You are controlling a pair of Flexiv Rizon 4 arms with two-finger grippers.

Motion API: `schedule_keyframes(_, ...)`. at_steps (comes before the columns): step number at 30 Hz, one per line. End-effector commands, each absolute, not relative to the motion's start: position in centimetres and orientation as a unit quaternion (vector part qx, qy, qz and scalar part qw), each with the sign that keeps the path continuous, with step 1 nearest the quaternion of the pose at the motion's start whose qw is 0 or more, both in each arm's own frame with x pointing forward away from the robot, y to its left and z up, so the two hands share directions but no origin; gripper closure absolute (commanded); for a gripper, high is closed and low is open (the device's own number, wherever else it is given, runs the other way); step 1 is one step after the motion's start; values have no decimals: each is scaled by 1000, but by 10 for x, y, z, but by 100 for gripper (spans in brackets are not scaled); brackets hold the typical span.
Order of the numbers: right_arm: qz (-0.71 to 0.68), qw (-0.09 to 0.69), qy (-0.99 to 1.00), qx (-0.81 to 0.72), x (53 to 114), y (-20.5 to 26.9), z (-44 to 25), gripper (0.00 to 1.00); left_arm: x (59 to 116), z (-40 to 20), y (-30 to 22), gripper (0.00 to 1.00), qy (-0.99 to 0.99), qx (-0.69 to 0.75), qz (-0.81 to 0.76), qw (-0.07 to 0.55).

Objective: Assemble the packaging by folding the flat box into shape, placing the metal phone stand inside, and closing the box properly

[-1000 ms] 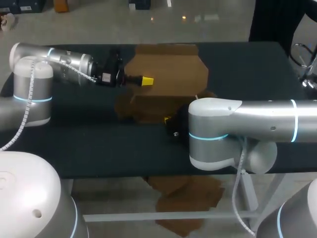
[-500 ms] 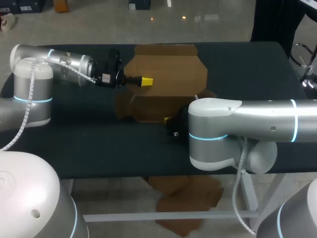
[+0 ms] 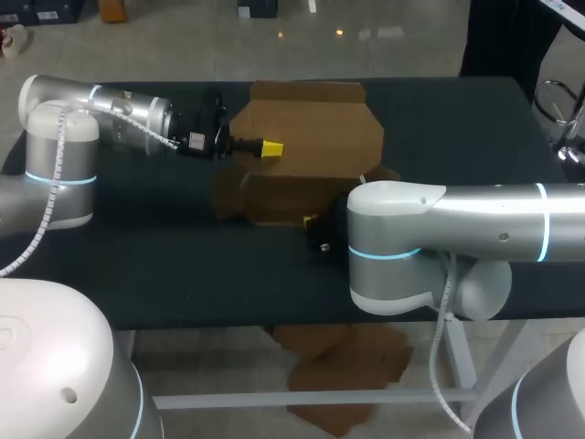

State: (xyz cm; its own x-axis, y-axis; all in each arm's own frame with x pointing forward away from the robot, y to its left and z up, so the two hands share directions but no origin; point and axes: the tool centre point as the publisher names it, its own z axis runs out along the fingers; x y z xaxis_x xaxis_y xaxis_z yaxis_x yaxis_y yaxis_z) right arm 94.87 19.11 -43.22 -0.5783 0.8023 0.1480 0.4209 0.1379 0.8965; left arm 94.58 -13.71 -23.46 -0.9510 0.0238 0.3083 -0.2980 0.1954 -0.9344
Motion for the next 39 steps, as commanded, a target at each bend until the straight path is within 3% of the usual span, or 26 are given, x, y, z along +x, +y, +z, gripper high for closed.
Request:
schedule_keyframes(1, 506, 192, 729, 420, 950, 194, -443, 100, 947, -239, -137, 100, -762, 90, 628, 130)
schedule_keyframes(17, 512, 195, 733, 403, 933, 196, -425, 100, 947, -239, -137, 100, -762, 90, 628, 131)
schedule_keyframes(39, 537, 161, 748, 356, 869, 149, -388, 100, 947, -239, -137, 100, -762, 90, 628, 131)
